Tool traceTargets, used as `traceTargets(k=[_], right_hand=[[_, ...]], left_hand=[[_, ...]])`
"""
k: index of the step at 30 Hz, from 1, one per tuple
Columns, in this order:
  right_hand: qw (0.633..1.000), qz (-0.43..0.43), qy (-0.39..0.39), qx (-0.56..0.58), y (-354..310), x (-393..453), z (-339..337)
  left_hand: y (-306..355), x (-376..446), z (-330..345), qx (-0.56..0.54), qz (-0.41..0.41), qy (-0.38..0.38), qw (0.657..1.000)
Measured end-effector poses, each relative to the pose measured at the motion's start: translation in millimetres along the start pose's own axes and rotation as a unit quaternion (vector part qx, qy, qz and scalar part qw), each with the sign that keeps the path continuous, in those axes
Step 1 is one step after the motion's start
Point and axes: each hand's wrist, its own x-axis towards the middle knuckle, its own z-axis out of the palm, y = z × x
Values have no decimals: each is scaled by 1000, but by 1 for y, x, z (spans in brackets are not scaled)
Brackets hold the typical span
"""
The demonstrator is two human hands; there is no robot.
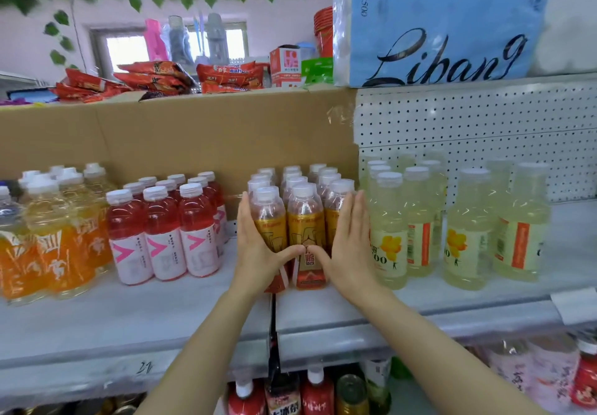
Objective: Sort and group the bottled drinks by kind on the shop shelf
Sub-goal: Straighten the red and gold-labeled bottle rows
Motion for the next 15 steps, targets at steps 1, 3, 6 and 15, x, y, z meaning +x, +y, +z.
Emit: traceTargets(k=[1,3,6,15], right_hand=[[1000,0,-3,-1,1,0,0],[1000,5,-9,5,1,1,0],[1000,8,-6,20,1,1,-1],[997,55,-7,54,-4,-2,12]], left_hand=[[0,2,-1,3,7,-5,1000],[-5,6,-3,6,17,-22,1000],[-11,8,-5,-2,23,-28,999],[-18,7,-7,-26,5,-40,999]])
